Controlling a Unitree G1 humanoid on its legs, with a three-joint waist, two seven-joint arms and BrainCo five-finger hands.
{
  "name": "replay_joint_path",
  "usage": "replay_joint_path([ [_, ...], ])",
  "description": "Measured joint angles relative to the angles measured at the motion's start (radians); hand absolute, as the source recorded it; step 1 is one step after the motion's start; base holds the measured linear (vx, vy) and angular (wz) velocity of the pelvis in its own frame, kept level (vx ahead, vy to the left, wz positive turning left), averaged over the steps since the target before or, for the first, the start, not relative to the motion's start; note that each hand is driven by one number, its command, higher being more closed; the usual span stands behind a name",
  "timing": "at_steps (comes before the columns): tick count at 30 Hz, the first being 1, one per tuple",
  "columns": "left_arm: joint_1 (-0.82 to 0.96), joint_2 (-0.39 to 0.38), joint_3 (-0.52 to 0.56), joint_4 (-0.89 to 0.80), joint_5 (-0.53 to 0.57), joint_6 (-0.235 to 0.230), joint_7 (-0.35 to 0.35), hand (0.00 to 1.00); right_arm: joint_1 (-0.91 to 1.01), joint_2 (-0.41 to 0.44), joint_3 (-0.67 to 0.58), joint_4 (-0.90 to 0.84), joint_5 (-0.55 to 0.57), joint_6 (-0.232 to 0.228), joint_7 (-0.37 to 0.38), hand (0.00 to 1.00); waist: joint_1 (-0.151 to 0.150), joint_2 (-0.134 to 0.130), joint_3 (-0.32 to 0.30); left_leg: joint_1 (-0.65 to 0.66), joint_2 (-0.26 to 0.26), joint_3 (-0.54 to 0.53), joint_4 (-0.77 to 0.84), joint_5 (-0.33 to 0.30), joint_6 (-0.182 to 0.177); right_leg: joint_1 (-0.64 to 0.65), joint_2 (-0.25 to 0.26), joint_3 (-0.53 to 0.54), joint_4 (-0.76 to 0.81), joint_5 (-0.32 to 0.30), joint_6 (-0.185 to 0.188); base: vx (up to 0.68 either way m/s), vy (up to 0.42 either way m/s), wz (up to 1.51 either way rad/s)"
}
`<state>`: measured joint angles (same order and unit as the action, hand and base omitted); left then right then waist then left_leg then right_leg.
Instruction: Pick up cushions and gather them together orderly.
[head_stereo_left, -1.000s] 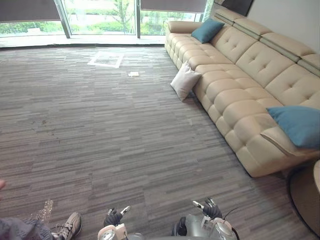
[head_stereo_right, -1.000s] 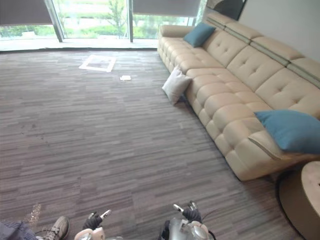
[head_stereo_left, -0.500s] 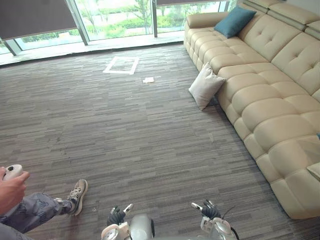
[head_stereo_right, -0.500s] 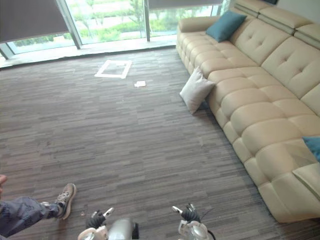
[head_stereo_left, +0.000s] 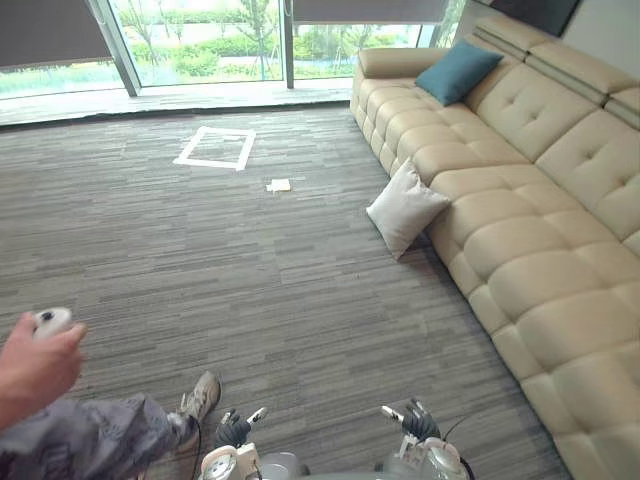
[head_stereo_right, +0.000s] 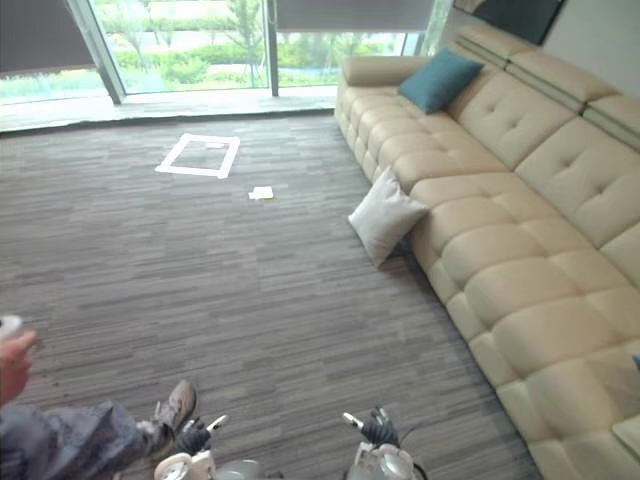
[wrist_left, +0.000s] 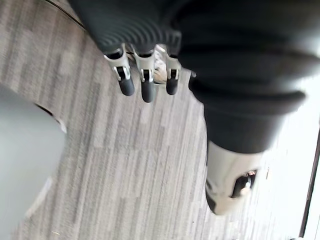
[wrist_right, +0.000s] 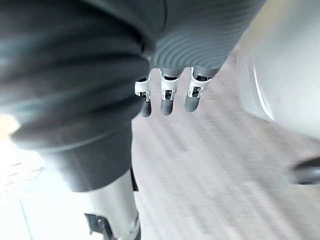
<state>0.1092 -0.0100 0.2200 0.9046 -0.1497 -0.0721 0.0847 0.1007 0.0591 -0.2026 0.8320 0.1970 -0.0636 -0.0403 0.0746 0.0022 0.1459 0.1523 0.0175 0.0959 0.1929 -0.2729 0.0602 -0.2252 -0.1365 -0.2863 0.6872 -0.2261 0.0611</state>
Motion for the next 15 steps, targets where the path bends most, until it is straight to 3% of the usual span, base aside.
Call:
replay_joint_path([
  [3,0.003,-0.006,0.018,0.018,0.002,0.002,0.000,0.00,-0.015,0.000,-0.016,0.002,0.000,-0.006,0.001,0.00,-0.021,0.002,-0.001,0.097,0.021,-0.023,-0.033,-0.056,-0.047,-0.058,0.035,-0.030,-0.275,0.085,-0.030,0.48,-0.118,0.28],
  [4,0.003,-0.009,0.021,0.018,0.002,0.001,0.000,0.00,-0.017,0.000,-0.016,0.002,0.000,-0.006,0.001,0.00,-0.021,0.003,-0.001,0.116,0.026,-0.023,-0.042,-0.064,-0.053,-0.063,0.042,-0.037,-0.290,0.096,-0.038,0.62,-0.175,0.15],
  [6,0.004,-0.007,0.023,0.017,0.008,0.000,-0.003,0.00,-0.019,0.001,-0.010,0.008,0.000,-0.005,0.001,0.00,-0.024,-0.008,-0.009,0.174,0.036,-0.030,-0.074,-0.085,-0.072,-0.068,0.071,-0.038,-0.341,0.174,-0.085,0.69,-0.210,0.17],
  [7,0.002,-0.022,0.026,0.029,0.012,0.004,-0.003,0.00,-0.026,-0.004,-0.008,0.012,-0.001,-0.002,0.002,0.00,-0.026,0.008,-0.022,0.192,0.065,-0.058,-0.033,-0.081,-0.081,-0.062,0.086,-0.050,-0.282,0.170,-0.145,0.84,-0.289,0.20],
  [9,0.002,-0.040,0.030,0.024,0.014,0.003,-0.004,0.00,-0.030,-0.010,-0.007,0.010,0.000,-0.002,0.001,0.00,-0.032,0.029,-0.024,0.135,0.079,-0.082,0.117,-0.068,-0.103,-0.047,0.102,-0.059,-0.256,0.112,-0.157,0.62,-0.230,0.03],
  [10,0.001,-0.049,0.043,0.013,0.014,0.005,-0.004,0.00,-0.037,-0.019,0.008,0.011,0.000,0.002,0.001,0.00,-0.032,0.056,-0.017,0.022,0.093,-0.107,0.394,-0.008,-0.194,0.005,0.130,-0.048,-0.276,0.079,-0.169,0.65,-0.171,-0.36],
  [11,0.001,-0.051,0.050,0.009,0.012,0.008,-0.005,0.00,-0.043,-0.022,0.020,0.017,0.000,0.006,0.000,0.00,-0.025,0.069,-0.010,-0.093,0.107,-0.131,0.654,0.057,-0.254,0.067,0.161,-0.027,-0.326,0.070,-0.173,0.65,-0.171,-0.47],
  [12,0.001,-0.051,0.055,0.008,0.010,0.008,-0.005,0.00,-0.044,-0.019,0.022,0.021,0.000,0.008,0.000,0.00,-0.021,0.072,-0.006,-0.125,0.113,-0.124,0.726,0.057,-0.251,0.095,0.171,-0.016,-0.343,0.066,-0.176,0.75,-0.105,-0.65],
  [13,0.004,-0.049,0.070,-0.008,0.010,0.008,-0.005,0.00,-0.058,-0.002,0.032,0.039,0.000,0.014,0.000,0.00,-0.012,0.066,0.013,-0.196,0.125,-0.085,0.869,0.036,-0.212,0.200,0.188,0.026,-0.404,0.057,-0.184,0.47,-0.057,-0.64],
  [15,0.017,-0.038,0.067,-0.040,0.005,0.007,-0.002,0.00,-0.057,0.011,0.054,0.060,0.001,0.018,-0.001,0.00,0.001,0.038,0.022,-0.323,0.138,-0.028,0.871,0.004,-0.157,0.316,0.185,0.072,-0.497,0.047,-0.173,0.54,-0.066,-0.66],
])
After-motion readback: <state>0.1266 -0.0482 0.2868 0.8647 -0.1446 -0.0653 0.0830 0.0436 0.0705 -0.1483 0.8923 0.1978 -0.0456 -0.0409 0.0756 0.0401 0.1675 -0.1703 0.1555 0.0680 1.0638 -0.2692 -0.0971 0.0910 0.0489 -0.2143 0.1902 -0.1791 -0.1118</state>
